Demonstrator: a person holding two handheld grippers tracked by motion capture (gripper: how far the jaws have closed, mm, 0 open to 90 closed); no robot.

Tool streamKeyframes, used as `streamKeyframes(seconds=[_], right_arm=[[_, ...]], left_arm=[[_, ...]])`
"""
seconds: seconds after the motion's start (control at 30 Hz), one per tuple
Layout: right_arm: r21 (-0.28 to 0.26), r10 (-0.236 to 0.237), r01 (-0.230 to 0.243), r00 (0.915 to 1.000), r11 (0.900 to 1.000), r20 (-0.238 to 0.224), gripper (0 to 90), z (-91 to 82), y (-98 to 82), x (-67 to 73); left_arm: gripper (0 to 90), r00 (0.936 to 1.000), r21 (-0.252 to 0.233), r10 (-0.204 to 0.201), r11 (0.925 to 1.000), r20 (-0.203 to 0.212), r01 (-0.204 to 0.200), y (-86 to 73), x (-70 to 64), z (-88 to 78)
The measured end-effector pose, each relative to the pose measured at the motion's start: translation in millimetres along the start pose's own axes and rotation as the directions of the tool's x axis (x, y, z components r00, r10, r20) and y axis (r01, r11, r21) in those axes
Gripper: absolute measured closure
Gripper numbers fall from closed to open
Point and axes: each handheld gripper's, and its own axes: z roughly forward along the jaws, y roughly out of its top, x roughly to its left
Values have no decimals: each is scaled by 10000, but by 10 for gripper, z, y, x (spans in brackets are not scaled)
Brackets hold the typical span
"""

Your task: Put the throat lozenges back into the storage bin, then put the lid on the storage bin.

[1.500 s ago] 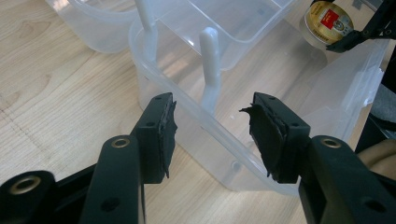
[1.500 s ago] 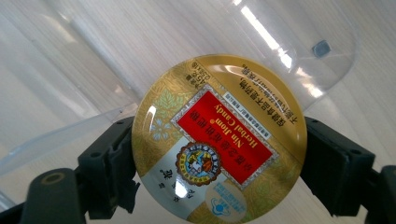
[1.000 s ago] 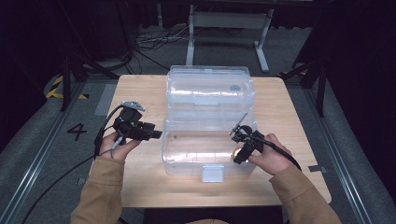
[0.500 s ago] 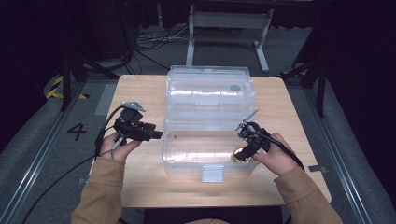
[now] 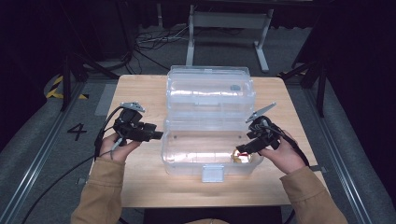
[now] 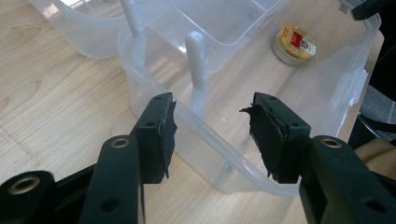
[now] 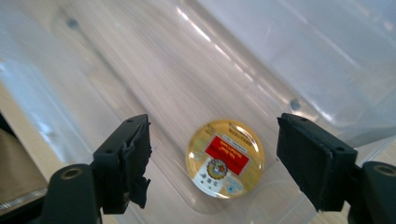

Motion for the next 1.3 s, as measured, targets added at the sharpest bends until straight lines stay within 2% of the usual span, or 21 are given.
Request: streamKeyframes(seconds=[0.13,0.17,0.23,0.33,0.53,0.6,1.0,1.3], right_arm=[[-835,-155,159,9999,9964,60,319,-152,10,9],[-835,-155,159,9999,9964,60,319,-152,10,9],[-1172,-302,315,9995,9926,131,335,-222,21,17],[-1585,-273,289,9996,9869,121,328,-307,57,15],[-1756,-351,376,9992,9837,170,321,-373,137,15],[-1856,-404,392,9992,9818,-27,315,-411,217,5],[-2255,-825,778,9965,9711,-116,307,-525,621,-56],[-2262,-1110,1051,9937,9684,-134,345,-482,906,-98]], left_arm=[[501,10000,12,-13,10000,6,13,2,-3,9],[501,10000,12,-13,10000,6,13,2,-3,9],[501,10000,39,-10,10000,4,10,1,-7,15],[501,10000,46,10,10000,-2,-10,-4,-12,14],[501,10000,43,-14,10000,8,14,0,-3,12],[501,10000,77,12,10000,-3,-12,-4,-4,13],[501,10000,17,-41,10000,-63,41,-79,-16,-50],[501,9996,-32,-244,9997,-173,244,-174,-16,-124]])
